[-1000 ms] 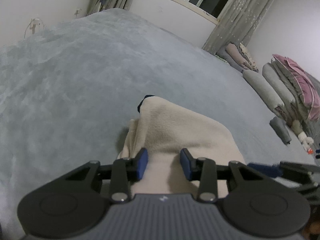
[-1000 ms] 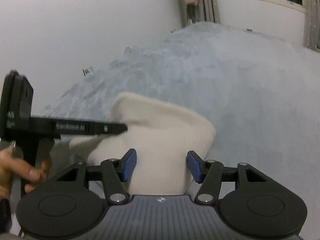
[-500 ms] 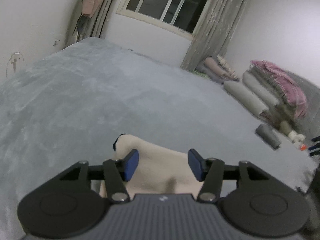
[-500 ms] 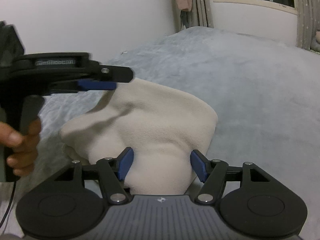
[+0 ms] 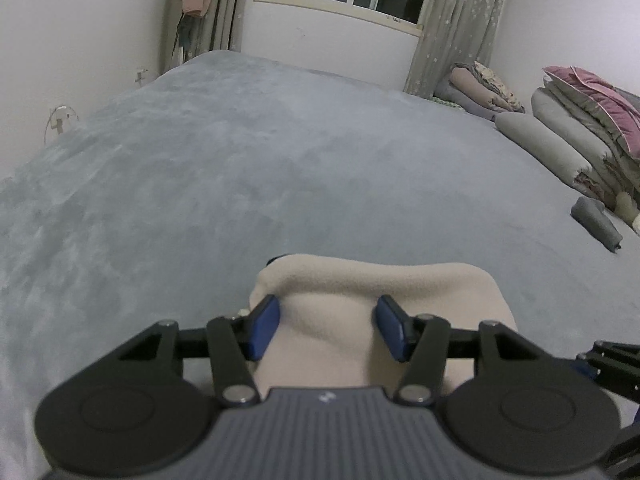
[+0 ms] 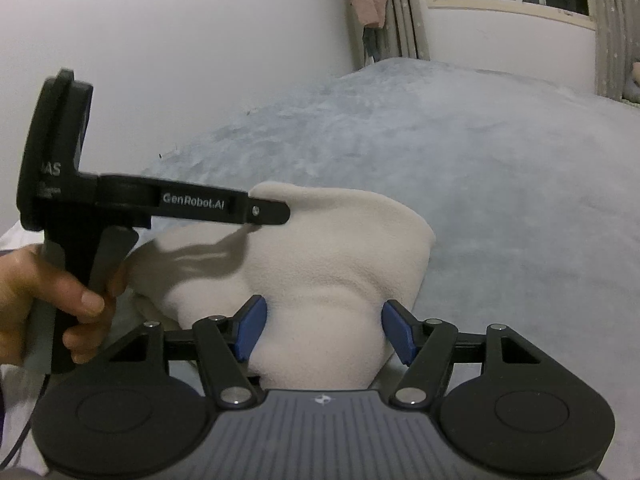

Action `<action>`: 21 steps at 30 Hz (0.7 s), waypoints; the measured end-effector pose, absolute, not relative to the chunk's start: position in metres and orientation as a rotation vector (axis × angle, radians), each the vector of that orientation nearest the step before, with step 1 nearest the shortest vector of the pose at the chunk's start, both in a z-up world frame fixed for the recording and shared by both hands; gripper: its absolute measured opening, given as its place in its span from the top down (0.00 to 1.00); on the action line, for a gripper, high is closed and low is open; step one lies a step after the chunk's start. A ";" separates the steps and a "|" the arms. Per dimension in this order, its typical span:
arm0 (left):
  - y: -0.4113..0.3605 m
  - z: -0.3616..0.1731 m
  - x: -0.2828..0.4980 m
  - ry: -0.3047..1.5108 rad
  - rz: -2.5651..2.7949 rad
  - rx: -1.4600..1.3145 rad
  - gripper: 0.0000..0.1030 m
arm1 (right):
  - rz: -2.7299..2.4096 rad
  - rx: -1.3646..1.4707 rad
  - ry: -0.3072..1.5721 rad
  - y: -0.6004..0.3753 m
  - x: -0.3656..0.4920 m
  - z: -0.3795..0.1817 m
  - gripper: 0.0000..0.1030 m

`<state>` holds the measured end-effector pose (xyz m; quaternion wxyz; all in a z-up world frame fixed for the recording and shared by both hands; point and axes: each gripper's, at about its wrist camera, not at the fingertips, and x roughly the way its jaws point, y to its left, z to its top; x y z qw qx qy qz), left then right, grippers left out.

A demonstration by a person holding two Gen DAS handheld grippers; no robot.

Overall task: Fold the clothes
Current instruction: 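Smooth the folded cream bundle with both open grippers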

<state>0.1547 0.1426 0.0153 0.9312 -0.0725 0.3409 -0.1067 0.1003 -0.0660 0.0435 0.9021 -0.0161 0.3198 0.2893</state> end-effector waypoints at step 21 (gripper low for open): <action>0.149 0.021 0.146 0.687 -0.224 -0.151 0.47 | 0.631 0.118 0.817 -0.089 0.098 0.034 0.37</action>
